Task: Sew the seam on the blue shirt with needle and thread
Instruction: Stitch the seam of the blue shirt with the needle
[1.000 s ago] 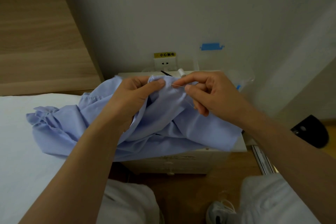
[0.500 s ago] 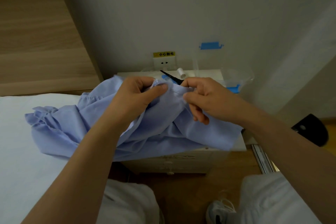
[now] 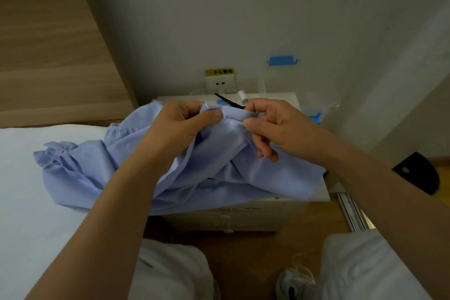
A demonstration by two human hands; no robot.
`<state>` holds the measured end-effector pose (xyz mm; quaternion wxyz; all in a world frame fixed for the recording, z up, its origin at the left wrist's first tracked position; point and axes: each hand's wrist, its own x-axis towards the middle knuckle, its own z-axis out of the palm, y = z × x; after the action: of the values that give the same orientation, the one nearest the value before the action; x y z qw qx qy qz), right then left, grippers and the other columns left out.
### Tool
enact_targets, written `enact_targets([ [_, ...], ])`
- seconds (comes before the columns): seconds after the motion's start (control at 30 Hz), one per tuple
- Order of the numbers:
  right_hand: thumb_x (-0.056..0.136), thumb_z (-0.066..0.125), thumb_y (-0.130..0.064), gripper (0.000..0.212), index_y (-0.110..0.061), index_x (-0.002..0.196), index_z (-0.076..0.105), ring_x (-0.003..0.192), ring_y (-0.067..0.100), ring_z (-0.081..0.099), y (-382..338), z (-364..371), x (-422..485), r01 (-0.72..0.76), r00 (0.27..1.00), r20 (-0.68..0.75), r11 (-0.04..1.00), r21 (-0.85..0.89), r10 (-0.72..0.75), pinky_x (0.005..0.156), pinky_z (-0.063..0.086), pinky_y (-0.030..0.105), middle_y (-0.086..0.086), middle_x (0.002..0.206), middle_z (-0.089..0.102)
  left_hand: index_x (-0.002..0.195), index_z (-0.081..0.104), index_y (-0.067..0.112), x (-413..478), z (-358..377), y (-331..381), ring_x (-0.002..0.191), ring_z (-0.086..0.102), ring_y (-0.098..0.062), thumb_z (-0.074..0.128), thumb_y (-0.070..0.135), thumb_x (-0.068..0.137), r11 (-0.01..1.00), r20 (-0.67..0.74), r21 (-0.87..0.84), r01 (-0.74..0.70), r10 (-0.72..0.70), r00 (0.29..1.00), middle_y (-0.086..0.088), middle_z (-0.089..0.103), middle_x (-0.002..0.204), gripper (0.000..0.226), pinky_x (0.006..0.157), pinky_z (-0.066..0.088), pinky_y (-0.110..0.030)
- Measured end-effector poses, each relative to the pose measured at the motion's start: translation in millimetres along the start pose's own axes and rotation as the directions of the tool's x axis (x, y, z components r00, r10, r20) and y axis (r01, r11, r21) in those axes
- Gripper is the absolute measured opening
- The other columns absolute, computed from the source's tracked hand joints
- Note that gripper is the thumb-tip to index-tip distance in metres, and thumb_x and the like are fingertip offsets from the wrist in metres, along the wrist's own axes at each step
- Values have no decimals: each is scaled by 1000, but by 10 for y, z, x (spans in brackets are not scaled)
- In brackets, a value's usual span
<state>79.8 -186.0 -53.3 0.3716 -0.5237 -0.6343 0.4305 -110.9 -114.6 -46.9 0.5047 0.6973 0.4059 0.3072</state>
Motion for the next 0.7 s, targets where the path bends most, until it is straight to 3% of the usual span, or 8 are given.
enact_targets([
  [0.1, 102, 43, -9, 12, -10, 96, 53, 40, 17, 47, 4, -7, -6, 9, 1000, 13, 1000, 21, -9, 63, 48, 60, -1, 45, 55, 97, 64, -11, -8, -22, 16, 91, 56, -52, 69, 43, 78, 999, 39, -18, 41, -40, 998, -38, 59, 92, 57, 83, 50, -55],
  [0.2, 102, 43, -10, 13, -4, 98, 53, 43, 19, 47, 6, -23, -8, 9, 1000, 28, 1000, 21, -10, 64, 48, 59, -1, 46, 55, 99, 65, -9, -29, -32, 40, 98, 55, -54, 66, 44, 74, 996, 84, -60, 67, -61, 995, -39, 60, 98, 58, 94, 45, -60],
  [0.33, 102, 44, -12, 16, 1, 100, 52, 44, 20, 49, 14, -40, -9, 18, 999, 48, 999, 29, -20, 66, 47, 61, -1, 48, 57, 92, 63, -14, -39, -52, 60, 88, 61, -42, 64, 35, 75, 986, 147, -128, 107, -88, 985, -36, 62, 95, 52, 86, 51, -42],
  [0.43, 102, 44, -13, 16, -1, 97, 52, 46, 22, 50, 13, -52, -19, 28, 997, 64, 998, 48, -31, 67, 47, 62, -1, 48, 57, 62, 66, 6, -56, -50, 98, 74, 57, -27, 63, 33, 71, 978, 185, -161, 131, -101, 978, -24, 59, 77, 29, 71, 50, -26],
  [0.57, 100, 47, -18, 27, 9, 104, 51, 48, 22, 51, 5, -62, -24, 24, 996, 82, 998, 51, -28, 70, 47, 62, -2, 49, 58, 74, 65, 2, -68, -56, 100, 65, 60, -18, 60, 28, 74, 969, 230, -167, 181, -140, 963, -14, 64, 72, 26, 58, 51, -18],
  [0.7, 95, 50, -26, 30, 5, 93, 53, 49, 24, 52, 3, -48, -27, 43, 995, 83, 997, 60, -48, 69, 48, 64, 1, 50, 58, 67, 77, 19, -106, -24, 157, 64, 66, -10, 56, 25, 75, 965, 318, -179, 191, -126, 940, -4, 71, 71, 23, 60, 53, -16],
])
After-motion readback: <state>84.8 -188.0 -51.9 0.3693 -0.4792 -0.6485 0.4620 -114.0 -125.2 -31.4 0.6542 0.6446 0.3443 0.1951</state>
